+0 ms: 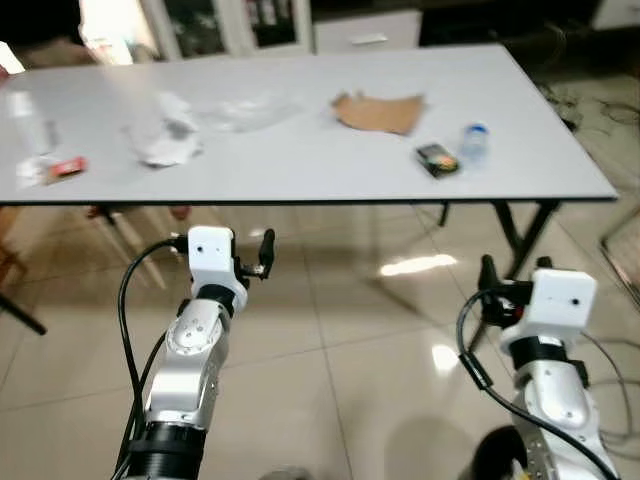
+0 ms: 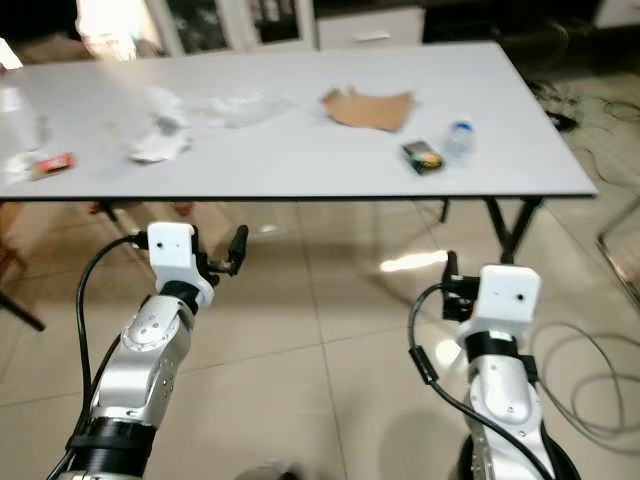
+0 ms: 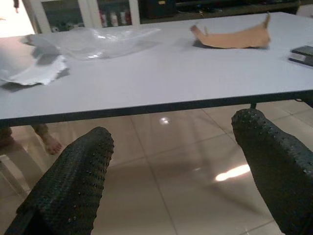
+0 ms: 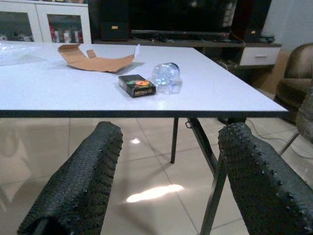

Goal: Picking trash to rubbish bin

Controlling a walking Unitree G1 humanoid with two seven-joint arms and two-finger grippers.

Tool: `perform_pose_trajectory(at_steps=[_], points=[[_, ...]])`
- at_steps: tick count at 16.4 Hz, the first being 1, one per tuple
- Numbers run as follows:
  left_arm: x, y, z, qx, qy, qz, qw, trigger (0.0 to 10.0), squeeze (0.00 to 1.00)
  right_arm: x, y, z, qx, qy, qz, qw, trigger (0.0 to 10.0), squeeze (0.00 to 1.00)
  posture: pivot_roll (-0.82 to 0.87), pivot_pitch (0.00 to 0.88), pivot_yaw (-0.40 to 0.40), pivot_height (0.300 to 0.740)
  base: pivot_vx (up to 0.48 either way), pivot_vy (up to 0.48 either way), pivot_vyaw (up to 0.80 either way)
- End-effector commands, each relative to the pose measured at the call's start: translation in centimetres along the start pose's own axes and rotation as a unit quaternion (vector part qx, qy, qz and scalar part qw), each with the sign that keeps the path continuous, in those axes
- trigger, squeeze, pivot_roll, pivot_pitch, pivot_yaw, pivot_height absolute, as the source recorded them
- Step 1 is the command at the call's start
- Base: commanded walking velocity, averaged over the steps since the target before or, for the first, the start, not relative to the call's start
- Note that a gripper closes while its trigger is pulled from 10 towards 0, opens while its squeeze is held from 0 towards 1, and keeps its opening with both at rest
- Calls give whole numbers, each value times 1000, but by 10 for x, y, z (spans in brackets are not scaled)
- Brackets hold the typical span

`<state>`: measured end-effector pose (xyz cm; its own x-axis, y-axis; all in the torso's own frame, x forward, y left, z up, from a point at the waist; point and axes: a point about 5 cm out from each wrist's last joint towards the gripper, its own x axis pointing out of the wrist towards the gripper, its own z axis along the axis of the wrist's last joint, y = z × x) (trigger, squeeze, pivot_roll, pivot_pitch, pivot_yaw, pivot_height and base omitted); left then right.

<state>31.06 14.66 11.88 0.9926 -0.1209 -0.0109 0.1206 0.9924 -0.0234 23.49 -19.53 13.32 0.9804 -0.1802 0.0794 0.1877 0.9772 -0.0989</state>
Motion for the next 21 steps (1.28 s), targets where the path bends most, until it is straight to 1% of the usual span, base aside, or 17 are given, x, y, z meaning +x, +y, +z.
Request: perform_pose_trajectory(at_steps=[1, 5, 10, 15, 17, 21], points=[[-2, 5, -3, 4, 10, 7, 1000, 10000, 0, 0, 2, -1, 3, 3, 1, 1000, 10000, 0, -121, 108, 74, 740, 0, 0, 438], [1, 4, -2, -2, 12, -2, 1000, 10000, 0, 0, 3, -4, 10, 11, -4, 1000, 10000, 0, -119, 106, 71, 740, 0, 0, 0], [3, 8, 0, -4, 15, 3, 1000, 10000, 0, 3, 2, -3, 11, 9, -6, 1000, 10000, 0, -119, 104, 69, 740, 0, 0, 0], [5, 4, 2, 5, 14, -24, 1000, 10000, 0, 1, 2, -5, 16, 13, -16, 1000, 10000, 0, -125, 107, 77, 740, 0, 0, 0], [5, 2, 1, 11, 16, -32, 999, 10000, 0, 2, 0, -5, 14, 13, -26, 999, 10000, 0, -129, 110, 77, 740, 364, 0, 0], [4, 0, -1, 11, 17, -33, 999, 10000, 0, 4, -2, -4, 16, 12, -32, 999, 10000, 0, -128, 115, 76, 740, 480, 0, 0]])
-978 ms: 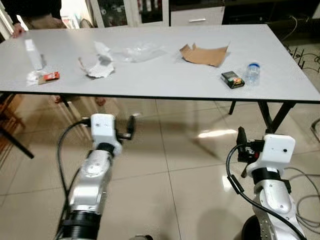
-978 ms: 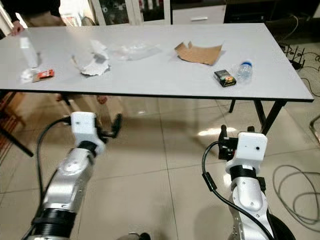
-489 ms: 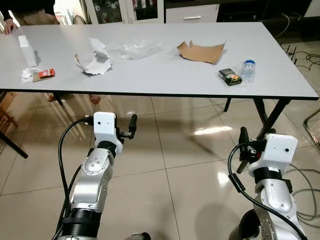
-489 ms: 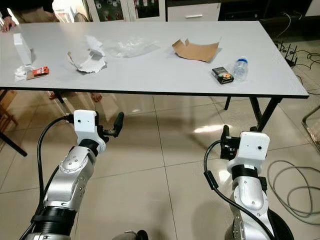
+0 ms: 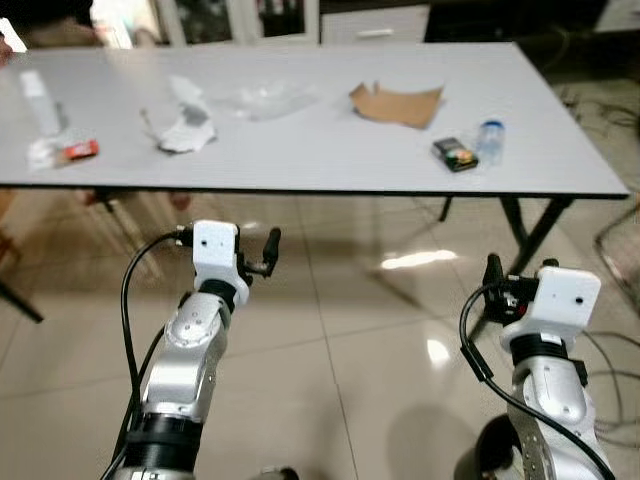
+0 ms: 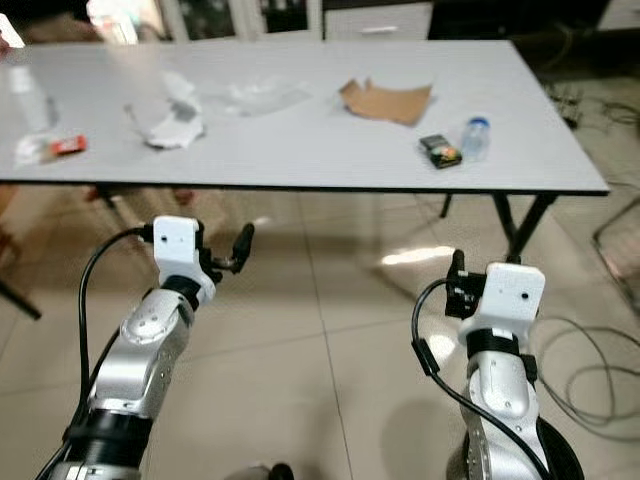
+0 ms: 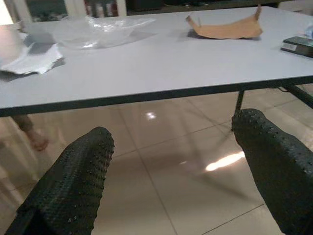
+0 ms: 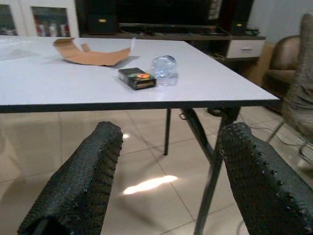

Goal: Picking trash to rubbish bin

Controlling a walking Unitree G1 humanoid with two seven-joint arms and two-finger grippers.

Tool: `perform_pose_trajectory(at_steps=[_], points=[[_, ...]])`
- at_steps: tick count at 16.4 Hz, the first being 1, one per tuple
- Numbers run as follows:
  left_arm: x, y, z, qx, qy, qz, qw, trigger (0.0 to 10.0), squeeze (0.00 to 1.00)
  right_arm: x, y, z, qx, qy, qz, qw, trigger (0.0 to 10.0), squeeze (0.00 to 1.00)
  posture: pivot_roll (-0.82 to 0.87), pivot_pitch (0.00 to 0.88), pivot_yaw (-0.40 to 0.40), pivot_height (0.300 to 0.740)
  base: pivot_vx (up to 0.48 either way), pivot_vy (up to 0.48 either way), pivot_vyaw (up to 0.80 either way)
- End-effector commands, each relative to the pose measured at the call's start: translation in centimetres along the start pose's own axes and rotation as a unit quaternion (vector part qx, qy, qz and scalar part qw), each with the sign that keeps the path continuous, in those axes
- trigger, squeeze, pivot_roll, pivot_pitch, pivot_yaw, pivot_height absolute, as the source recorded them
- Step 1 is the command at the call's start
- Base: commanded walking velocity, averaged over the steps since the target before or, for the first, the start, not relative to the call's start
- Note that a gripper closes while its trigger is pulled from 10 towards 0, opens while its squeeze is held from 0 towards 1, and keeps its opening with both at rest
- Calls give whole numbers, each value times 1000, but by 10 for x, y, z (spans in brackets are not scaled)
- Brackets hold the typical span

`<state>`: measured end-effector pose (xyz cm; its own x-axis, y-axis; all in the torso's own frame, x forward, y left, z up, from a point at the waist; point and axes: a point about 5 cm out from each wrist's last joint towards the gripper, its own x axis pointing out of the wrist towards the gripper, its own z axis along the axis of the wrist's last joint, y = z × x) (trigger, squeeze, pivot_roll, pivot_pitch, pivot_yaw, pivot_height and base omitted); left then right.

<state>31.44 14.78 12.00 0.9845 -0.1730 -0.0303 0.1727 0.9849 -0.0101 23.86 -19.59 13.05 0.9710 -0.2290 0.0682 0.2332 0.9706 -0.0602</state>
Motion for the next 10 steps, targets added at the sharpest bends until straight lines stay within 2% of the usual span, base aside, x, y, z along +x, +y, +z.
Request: perform_pose_trajectory(at_steps=[1, 8, 10], points=[[0, -2, -2, 3, 8, -8, 1000, 10000, 0, 1, -2, -1, -2, 4, -8, 1000, 10000, 0, -128, 115, 76, 740, 480, 0, 0], [-2, -3, -4, 7, 11, -14, 1000, 10000, 0, 1, 2, 0, 1, 3, -8, 1000, 10000, 0, -127, 119, 80, 740, 480, 0, 0], [-2, -4, -4, 8, 11, -15, 1000, 10000, 0, 4, 1, 6, 1, -5, -13, 1000, 10000, 0, -126, 121, 81, 740, 480, 0, 0]])
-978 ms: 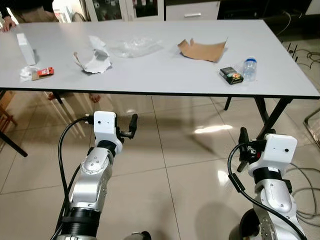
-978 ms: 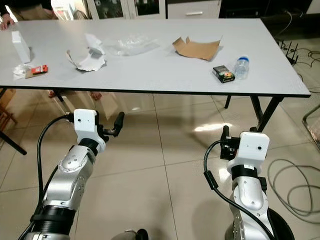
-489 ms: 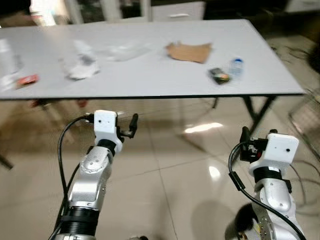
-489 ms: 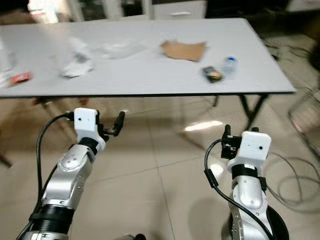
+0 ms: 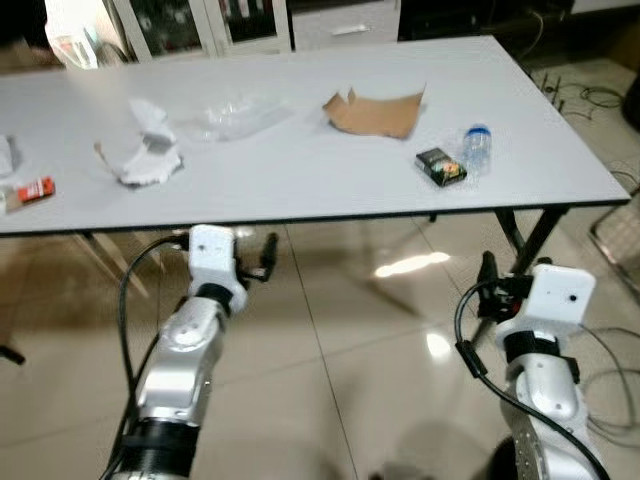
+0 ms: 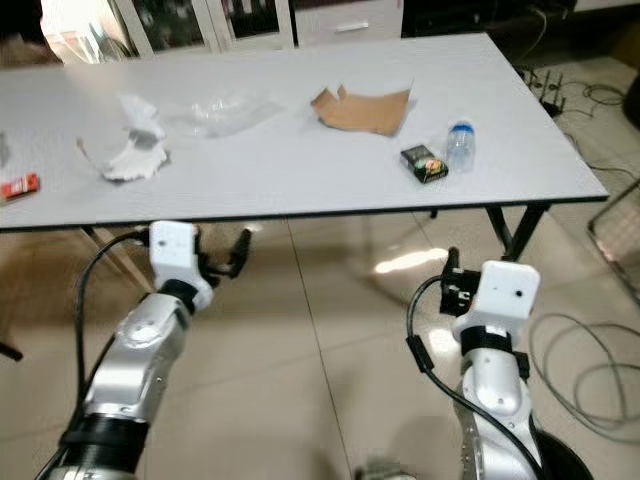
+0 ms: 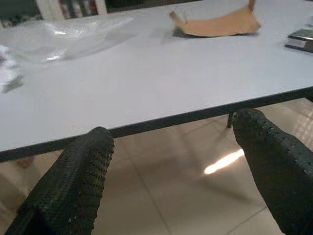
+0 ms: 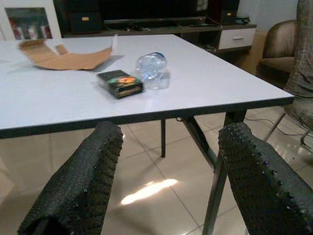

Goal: Picking trash to rubbish bin

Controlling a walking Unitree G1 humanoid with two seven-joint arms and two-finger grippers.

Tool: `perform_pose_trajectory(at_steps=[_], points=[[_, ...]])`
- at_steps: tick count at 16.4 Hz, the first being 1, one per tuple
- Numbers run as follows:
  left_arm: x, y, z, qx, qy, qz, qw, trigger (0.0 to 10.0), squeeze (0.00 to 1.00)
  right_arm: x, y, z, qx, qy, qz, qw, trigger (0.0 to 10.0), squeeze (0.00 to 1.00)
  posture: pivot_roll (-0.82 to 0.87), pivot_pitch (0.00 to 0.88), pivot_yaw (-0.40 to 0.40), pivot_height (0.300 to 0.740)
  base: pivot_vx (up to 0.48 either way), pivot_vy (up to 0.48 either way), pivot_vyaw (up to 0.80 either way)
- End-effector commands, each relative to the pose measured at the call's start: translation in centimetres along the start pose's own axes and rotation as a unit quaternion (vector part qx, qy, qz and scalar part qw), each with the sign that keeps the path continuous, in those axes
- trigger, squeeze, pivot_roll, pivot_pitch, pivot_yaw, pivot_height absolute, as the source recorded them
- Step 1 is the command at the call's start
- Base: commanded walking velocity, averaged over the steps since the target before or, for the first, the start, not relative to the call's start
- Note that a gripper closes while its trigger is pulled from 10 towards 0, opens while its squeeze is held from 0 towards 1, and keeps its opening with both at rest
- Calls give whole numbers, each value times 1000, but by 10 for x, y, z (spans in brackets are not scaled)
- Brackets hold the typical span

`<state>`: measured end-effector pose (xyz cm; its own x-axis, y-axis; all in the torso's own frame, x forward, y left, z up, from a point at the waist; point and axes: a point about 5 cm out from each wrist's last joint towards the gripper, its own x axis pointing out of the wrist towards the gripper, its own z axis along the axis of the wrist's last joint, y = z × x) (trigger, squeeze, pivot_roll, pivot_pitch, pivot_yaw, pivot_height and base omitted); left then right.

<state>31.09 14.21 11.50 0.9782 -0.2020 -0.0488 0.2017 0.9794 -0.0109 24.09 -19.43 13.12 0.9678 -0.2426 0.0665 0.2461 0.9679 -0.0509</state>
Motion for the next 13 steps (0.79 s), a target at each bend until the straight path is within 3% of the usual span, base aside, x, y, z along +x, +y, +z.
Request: perform_pose_trajectory(at_steps=[1, 10, 13], points=[[0, 2, 2, 8, 1, 0, 1000, 10000, 0, 3, -1, 8, -3, -10, -7, 1000, 10000, 0, -126, 121, 81, 740, 480, 0, 0], [-3, 3, -2, 10, 10, 4, 1000, 10000, 0, 8, 0, 14, -10, -15, -19, 1000, 10000, 0, -122, 122, 70, 740, 478, 0, 0], [-4, 2, -3, 6, 10, 4, 1000, 10000, 0, 10, -3, 17, -17, -21, -35, 999, 10000, 0, -122, 121, 68, 740, 252, 0, 0]])
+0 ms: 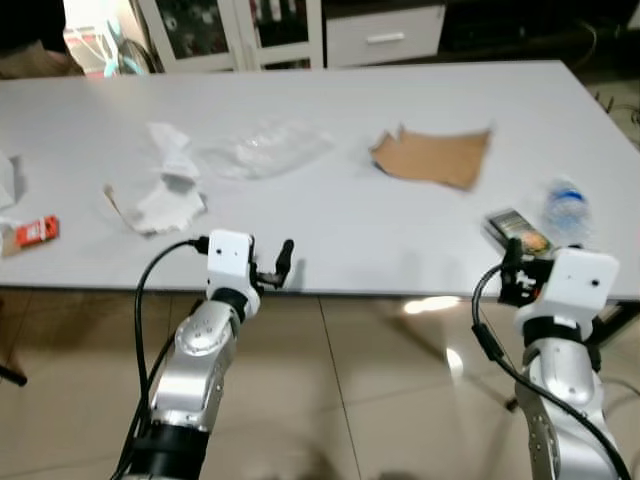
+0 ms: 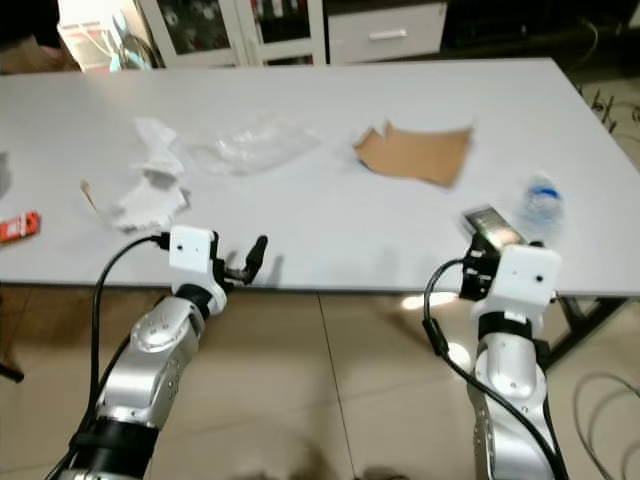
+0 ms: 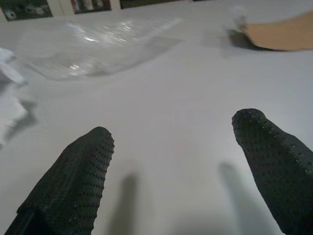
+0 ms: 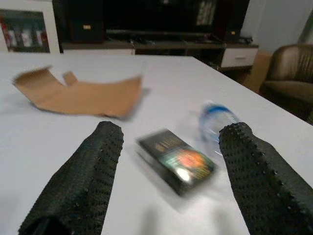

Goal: Picking trash to rubbish bin

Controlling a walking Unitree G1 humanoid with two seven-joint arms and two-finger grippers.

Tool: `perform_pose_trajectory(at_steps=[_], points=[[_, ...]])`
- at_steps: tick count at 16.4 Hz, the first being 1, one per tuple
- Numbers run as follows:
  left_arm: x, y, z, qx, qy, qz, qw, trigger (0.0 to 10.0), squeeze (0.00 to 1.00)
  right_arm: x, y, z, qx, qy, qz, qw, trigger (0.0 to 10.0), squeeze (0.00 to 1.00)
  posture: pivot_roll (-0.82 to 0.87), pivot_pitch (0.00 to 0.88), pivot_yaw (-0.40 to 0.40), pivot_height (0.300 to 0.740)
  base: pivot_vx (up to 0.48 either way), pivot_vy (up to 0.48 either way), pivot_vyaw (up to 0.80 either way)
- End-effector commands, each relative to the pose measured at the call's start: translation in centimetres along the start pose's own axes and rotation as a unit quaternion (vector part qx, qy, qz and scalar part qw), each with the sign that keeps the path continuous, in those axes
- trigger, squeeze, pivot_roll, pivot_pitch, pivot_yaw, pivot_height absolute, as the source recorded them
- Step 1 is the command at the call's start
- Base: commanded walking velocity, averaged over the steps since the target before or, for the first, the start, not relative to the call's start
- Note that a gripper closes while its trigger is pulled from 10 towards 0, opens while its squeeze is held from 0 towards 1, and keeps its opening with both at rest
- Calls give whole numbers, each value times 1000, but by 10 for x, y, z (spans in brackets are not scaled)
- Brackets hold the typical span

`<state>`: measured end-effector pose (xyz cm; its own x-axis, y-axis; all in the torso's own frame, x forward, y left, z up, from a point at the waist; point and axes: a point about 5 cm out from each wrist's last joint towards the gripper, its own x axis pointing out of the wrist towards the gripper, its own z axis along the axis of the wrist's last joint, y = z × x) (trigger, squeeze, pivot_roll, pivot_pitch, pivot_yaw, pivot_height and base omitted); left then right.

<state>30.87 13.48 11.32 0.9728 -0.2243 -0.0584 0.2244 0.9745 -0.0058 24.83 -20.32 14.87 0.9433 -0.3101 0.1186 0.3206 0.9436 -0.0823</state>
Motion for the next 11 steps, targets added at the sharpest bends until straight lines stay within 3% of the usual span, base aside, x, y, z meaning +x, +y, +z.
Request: perform_pose_trajectory(at_steps=[1, 2, 11], points=[[-3, 9, -1, 2, 5, 16, 1000, 10000, 0, -1, 4, 1, 6, 2, 0, 1000, 10000, 0, -122, 121, 68, 740, 0, 0, 0], [-3, 9, -1, 0, 3, 15, 1000, 10000, 0, 0, 3, 0, 6, 6, -2, 1000, 10000, 0, -122, 120, 68, 740, 0, 0, 0], [-2, 9, 4, 1, -4, 6, 1000, 10000, 0, 8, 0, 1, 7, 4, -23, 1000, 10000, 0, -111, 112, 88, 740, 0, 0, -800]])
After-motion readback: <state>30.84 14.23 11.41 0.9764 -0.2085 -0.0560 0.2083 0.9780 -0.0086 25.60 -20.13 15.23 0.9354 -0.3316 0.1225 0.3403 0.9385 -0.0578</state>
